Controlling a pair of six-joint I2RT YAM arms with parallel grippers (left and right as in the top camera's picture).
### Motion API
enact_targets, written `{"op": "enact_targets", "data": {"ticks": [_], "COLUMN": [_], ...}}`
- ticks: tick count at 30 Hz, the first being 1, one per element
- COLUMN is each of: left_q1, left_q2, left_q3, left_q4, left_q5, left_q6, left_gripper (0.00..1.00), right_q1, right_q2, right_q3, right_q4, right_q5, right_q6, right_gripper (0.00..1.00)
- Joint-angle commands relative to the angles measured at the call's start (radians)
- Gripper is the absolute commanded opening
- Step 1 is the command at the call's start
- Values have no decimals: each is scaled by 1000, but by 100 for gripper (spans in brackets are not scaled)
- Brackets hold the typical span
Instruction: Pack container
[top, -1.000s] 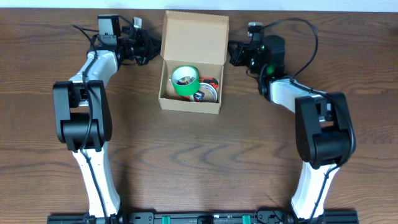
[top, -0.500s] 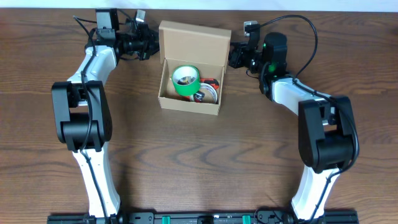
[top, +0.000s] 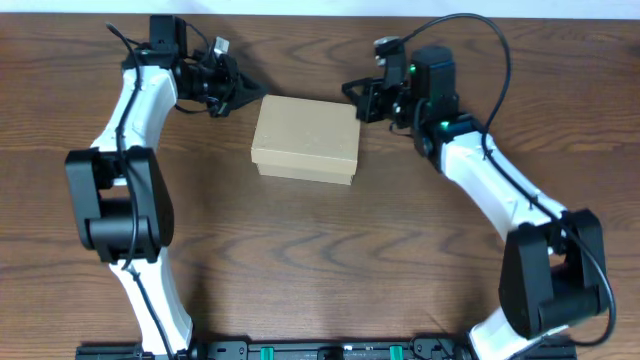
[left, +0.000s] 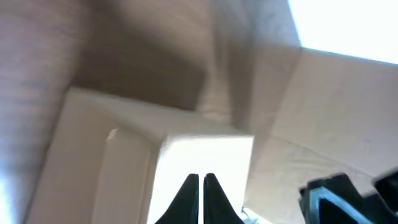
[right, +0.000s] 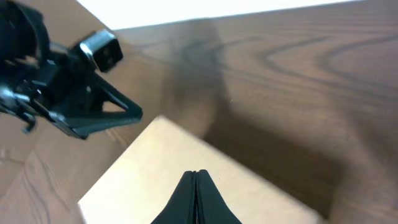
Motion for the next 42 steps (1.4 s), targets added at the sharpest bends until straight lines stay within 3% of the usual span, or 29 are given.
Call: {"op": "enact_targets", "data": {"ticks": [1,6,13,22,37,42], "left_q1": [3,3,2,2,2,2], "left_q2": [-69,-143,-226,-227,-227,-231], "left_q3": [19,19,19,19,19,24], "left_q4": [-88,-251,-386,-463,-501,-520], "left_q5": [-168,-400,-663,-737,-752,-747], "left_q6": [78,90,79,52,52,52], "left_gripper": [5,5,5,5,5,5], "right_q1": [54,135,230,282,313,312], "right_q2": [-44,-43,-38,68,137,123], "right_q3": [17,77,111,112,112,122], "right_q4": [-67,-214,-238,-251,-452,-414], "right_q5": [111,213,296,275,345,215], "right_q6": [-31,-30,-3,41,9,-37], "right_gripper": [1,1,1,1,1,1]}}
